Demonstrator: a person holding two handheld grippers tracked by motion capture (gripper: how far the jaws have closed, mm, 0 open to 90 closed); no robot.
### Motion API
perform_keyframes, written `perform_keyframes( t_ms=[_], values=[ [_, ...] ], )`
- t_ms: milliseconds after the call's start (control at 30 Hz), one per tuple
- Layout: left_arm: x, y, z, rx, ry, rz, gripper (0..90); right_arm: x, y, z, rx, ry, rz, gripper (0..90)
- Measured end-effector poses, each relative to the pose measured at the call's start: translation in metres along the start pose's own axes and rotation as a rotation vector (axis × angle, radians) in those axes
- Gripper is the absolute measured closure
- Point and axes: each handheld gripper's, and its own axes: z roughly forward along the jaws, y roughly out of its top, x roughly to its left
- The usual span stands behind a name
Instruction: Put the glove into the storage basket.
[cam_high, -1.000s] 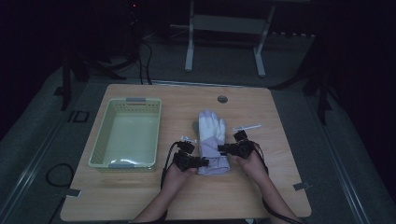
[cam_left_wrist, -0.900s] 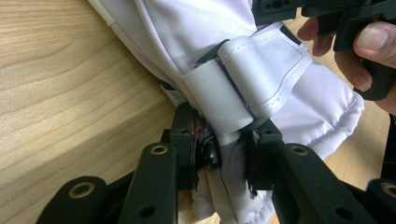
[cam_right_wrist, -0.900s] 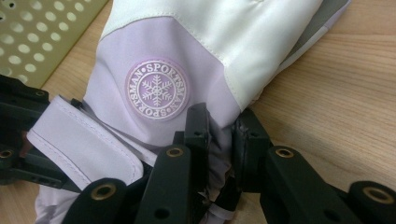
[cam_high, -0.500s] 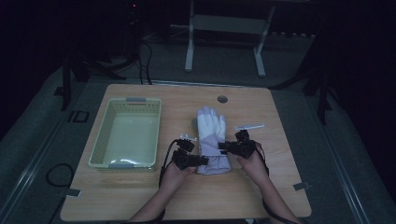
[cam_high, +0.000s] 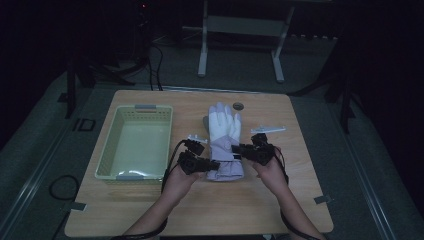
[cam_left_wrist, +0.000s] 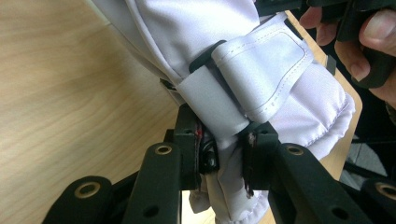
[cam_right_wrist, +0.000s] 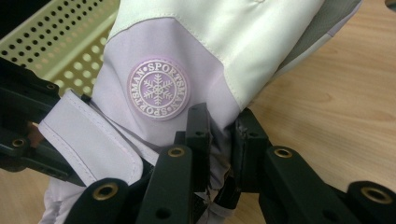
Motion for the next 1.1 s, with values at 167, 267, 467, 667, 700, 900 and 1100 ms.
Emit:
perform_keyframes(
  t_ms=[167, 267, 467, 667, 700, 900, 1100],
  values=[
    [-0.001, 0.007, -0.017, -0.003, 0.004, 0.028, 72.3, 0.01, 0.01, -0.005, -0.028, 0.006, -0.016, 78.8],
    [0.0, 0.011, -0.027, -0.005, 0.001, 0.041, 72.3, 0.018, 0.018, -0.008, -0.043, 0.006, -0.026, 78.8],
    [0.001, 0.02, -0.049, -0.002, 0.017, 0.069, 72.3, 0.032, 0.033, -0.012, -0.07, 0.012, -0.042, 78.9],
    [0.004, 0.026, -0.07, 0.008, 0.044, 0.089, 72.3, 0.047, 0.047, -0.009, -0.088, 0.013, -0.06, 78.9],
    [0.005, 0.027, -0.073, 0.012, 0.048, 0.093, 72.3, 0.049, 0.049, -0.008, -0.091, 0.013, -0.065, 78.9],
    [0.014, 0.027, -0.094, 0.016, 0.066, 0.103, 72.3, 0.066, 0.063, 0.001, -0.091, 0.02, -0.082, 79.0],
    [0.026, 0.025, -0.118, 0.028, 0.086, 0.111, 72.2, 0.085, 0.076, 0.013, -0.094, 0.038, -0.101, 79.0]
  ],
)
